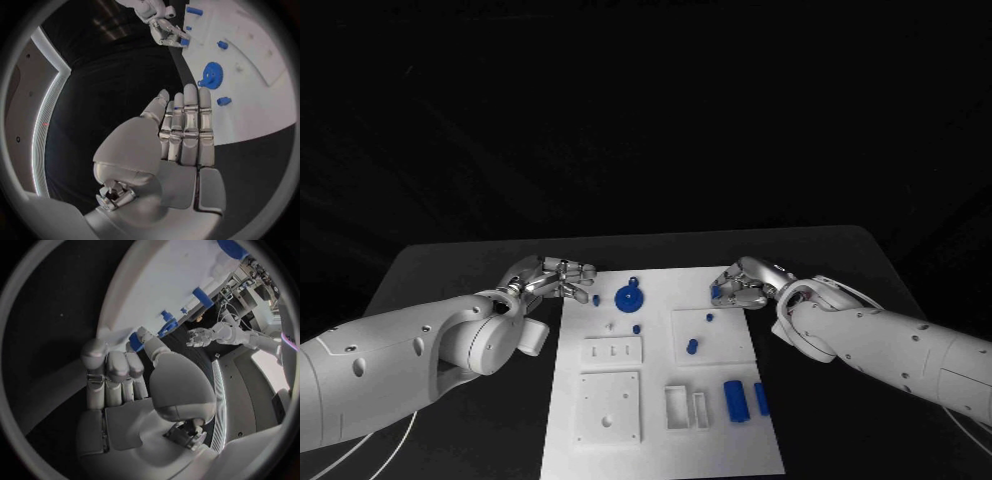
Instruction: Assemble the parts on the task board
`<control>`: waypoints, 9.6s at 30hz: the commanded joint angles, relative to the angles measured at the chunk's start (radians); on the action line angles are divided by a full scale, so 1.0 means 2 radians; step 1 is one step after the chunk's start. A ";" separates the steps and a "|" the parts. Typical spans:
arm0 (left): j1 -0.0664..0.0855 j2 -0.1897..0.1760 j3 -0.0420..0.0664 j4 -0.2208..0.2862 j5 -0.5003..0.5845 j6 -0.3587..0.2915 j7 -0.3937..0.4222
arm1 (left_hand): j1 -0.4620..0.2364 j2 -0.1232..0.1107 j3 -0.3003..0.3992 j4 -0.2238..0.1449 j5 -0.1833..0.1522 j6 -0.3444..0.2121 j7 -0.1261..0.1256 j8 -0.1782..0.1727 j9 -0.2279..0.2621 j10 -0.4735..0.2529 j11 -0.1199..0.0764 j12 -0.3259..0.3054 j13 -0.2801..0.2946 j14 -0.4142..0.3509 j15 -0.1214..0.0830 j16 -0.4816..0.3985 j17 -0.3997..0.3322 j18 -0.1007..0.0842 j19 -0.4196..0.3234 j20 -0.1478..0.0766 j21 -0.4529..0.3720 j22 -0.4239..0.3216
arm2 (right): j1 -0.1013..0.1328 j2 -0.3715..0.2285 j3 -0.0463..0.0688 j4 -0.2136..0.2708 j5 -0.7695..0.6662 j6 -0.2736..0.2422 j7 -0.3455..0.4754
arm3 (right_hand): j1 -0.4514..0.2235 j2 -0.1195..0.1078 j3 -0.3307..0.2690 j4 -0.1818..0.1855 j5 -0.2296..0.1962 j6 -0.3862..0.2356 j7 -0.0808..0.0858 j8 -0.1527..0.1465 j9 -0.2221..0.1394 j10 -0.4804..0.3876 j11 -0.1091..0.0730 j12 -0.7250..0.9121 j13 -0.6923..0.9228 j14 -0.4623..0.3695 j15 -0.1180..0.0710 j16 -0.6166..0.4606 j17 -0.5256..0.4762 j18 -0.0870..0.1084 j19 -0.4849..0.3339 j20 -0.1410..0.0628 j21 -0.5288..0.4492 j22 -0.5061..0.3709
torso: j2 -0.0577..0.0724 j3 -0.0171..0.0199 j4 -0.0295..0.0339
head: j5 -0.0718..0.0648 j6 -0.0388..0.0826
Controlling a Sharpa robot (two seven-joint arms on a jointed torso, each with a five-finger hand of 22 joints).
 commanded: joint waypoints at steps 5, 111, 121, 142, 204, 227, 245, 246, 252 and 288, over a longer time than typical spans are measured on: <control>0.007 0.002 0.001 0.006 -0.065 0.018 -0.089 | -0.018 -0.004 -0.007 0.016 -0.006 0.005 -0.005 -0.002 -0.015 0.038 -0.011 0.001 0.002 0.003 -0.011 0.061 0.052 -0.004 0.017 -0.013 0.023 0.015 | 0.013 -0.004 0.001 0.035 -0.031 0.037 -0.082 | -0.003 0.001 0.013 0.007 -0.010 0.009 -0.002 0.002 0.005 -0.002 -0.001 0.000 0.001 0.000 -0.002 -0.001 0.000 -0.001 0.010 -0.002 -0.005 0.047 | -0.010 -0.0020 -0.0022 | 0.005 0.002; 0.025 0.085 -0.001 -0.004 -0.153 0.070 -0.242 | -0.029 0.005 0.075 0.048 -0.052 0.097 -0.042 0.001 0.042 0.080 -0.040 0.110 0.028 0.004 -0.038 0.171 0.138 -0.016 0.019 -0.041 0.086 0.085 | 0.015 0.064 -0.007 0.160 -0.134 0.032 -0.193 | -0.009 -0.024 0.038 0.038 0.015 0.016 -0.006 0.003 0.007 0.001 -0.005 -0.001 0.003 0.002 -0.004 -0.004 -0.002 -0.001 0.015 -0.003 -0.008 0.047 | -0.032 -0.0061 0.0004 | 0.020 -0.020; 0.024 0.085 -0.001 -0.005 -0.163 0.065 -0.237 | -0.050 -0.017 0.099 0.036 0.002 0.120 -0.052 0.000 0.082 0.080 -0.052 0.164 0.042 0.015 -0.049 0.211 0.159 -0.019 0.017 -0.052 0.123 0.118 | 0.014 0.063 -0.007 0.159 -0.131 0.028 -0.190 | -0.011 -0.028 0.034 0.041 0.023 0.014 -0.006 0.002 0.006 0.000 -0.004 -0.005 0.000 0.001 -0.004 -0.007 -0.005 -0.001 0.014 -0.003 -0.012 0.046 | -0.032 -0.0059 -0.0001 | 0.019 -0.022; 0.023 0.086 -0.001 -0.005 -0.167 0.074 -0.241 | -0.065 -0.022 0.108 0.045 0.018 0.116 -0.064 0.000 0.285 0.080 -0.063 0.234 0.070 0.009 -0.060 0.280 0.189 -0.024 0.008 -0.063 0.158 0.162 | 0.011 0.064 -0.007 0.155 -0.124 0.020 -0.184 | -0.009 -0.026 0.034 0.044 0.021 0.012 -0.006 0.003 0.005 -0.002 -0.004 -0.007 -0.001 0.001 -0.004 -0.010 -0.007 0.000 0.015 -0.002 -0.016 0.046 | -0.032 -0.0060 0.0005 | 0.016 -0.024; 0.022 0.077 -0.005 -0.010 -0.234 0.108 -0.274 | -0.056 -0.021 0.114 0.034 0.020 0.117 -0.064 -0.001 0.290 0.080 -0.065 0.235 0.075 0.010 -0.060 0.287 0.187 -0.023 0.008 -0.063 0.156 0.171 | 0.009 -0.011 -0.005 0.147 0.023 -0.037 -0.049 | 0.027 -0.047 -0.152 0.108 0.090 -0.197 0.033 -0.002 -0.005 -0.089 0.020 -0.107 -0.162 -0.027 0.016 -0.120 -0.078 0.022 0.007 0.019 -0.237 0.000 | -0.033 -0.0051 -0.0007 | 0.019 -0.034; 0.022 0.091 -0.011 -0.029 -0.257 0.170 -0.325 | -0.177 0.021 0.201 -0.014 0.032 0.133 -0.072 0.000 0.360 0.079 -0.067 0.279 0.096 0.009 -0.064 0.326 0.200 -0.026 0.025 -0.066 0.138 0.196 | 0.011 -0.030 0.011 0.128 0.096 -0.057 -0.028 | 0.017 -0.033 -0.150 0.087 0.119 -0.186 0.032 -0.001 -0.004 -0.090 0.019 -0.108 -0.170 -0.026 0.015 -0.123 -0.081 0.021 0.012 0.018 -0.252 0.007 | -0.032 -0.0058 -0.0003 | 0.018 -0.041; 0.020 0.102 -0.016 -0.035 -0.379 0.165 -0.344 | -0.167 0.012 0.205 -0.014 0.051 0.138 -0.074 0.000 0.381 0.079 -0.069 0.294 0.102 0.009 -0.065 0.348 0.189 -0.025 0.044 -0.067 0.094 0.269 | 0.011 -0.030 0.015 0.121 0.107 -0.060 -0.024 | 0.014 -0.031 -0.148 0.081 0.129 -0.186 0.032 -0.002 -0.004 -0.090 0.018 -0.108 -0.170 -0.025 0.015 -0.122 -0.080 0.021 0.013 0.017 -0.253 0.010 | -0.032 -0.0060 0.0007 | 0.016 -0.049; 0.020 0.102 -0.016 -0.035 -0.383 0.165 -0.345 | -0.167 0.012 0.205 -0.015 0.051 0.138 -0.074 0.000 0.381 0.079 -0.069 0.294 0.103 0.009 -0.065 0.349 0.188 -0.025 0.044 -0.067 0.093 0.270 | 0.011 -0.030 0.015 0.120 0.107 -0.060 -0.024 | 0.014 -0.031 -0.148 0.081 0.129 -0.186 0.032 -0.002 -0.004 -0.090 0.018 -0.108 -0.170 -0.025 0.015 -0.122 -0.080 0.021 0.013 0.017 -0.253 0.010 | -0.032 -0.0059 0.0007 | 0.016 -0.049; 0.018 0.105 -0.016 -0.035 -0.400 0.170 -0.353 | -0.166 0.009 0.207 -0.017 0.064 0.140 -0.075 0.000 0.385 0.080 -0.070 0.299 0.105 0.010 -0.065 0.355 0.185 -0.026 0.053 -0.067 0.071 0.303 | 0.011 -0.030 0.015 0.120 0.107 -0.060 -0.023 | 0.013 -0.031 -0.148 0.079 0.130 -0.186 0.032 -0.002 -0.004 -0.090 0.018 -0.108 -0.170 -0.026 0.015 -0.122 -0.080 0.021 0.013 0.017 -0.254 0.011 | -0.032 -0.0060 0.0004 | 0.016 -0.050; 0.011 0.107 -0.021 -0.044 -0.411 0.181 -0.367 | -0.175 -0.001 0.218 -0.024 0.119 0.147 -0.076 0.001 0.395 0.079 -0.069 0.312 0.111 0.009 -0.064 0.370 0.181 -0.027 0.089 -0.066 -0.021 0.418 | 0.011 -0.031 0.015 0.120 0.108 -0.059 -0.025 | 0.011 -0.030 -0.147 0.076 0.132 -0.186 0.032 -0.001 -0.004 -0.090 0.018 -0.107 -0.170 -0.025 0.015 -0.121 -0.080 0.020 0.014 0.017 -0.253 0.013 | -0.032 -0.0066 0.0009 | 0.013 -0.057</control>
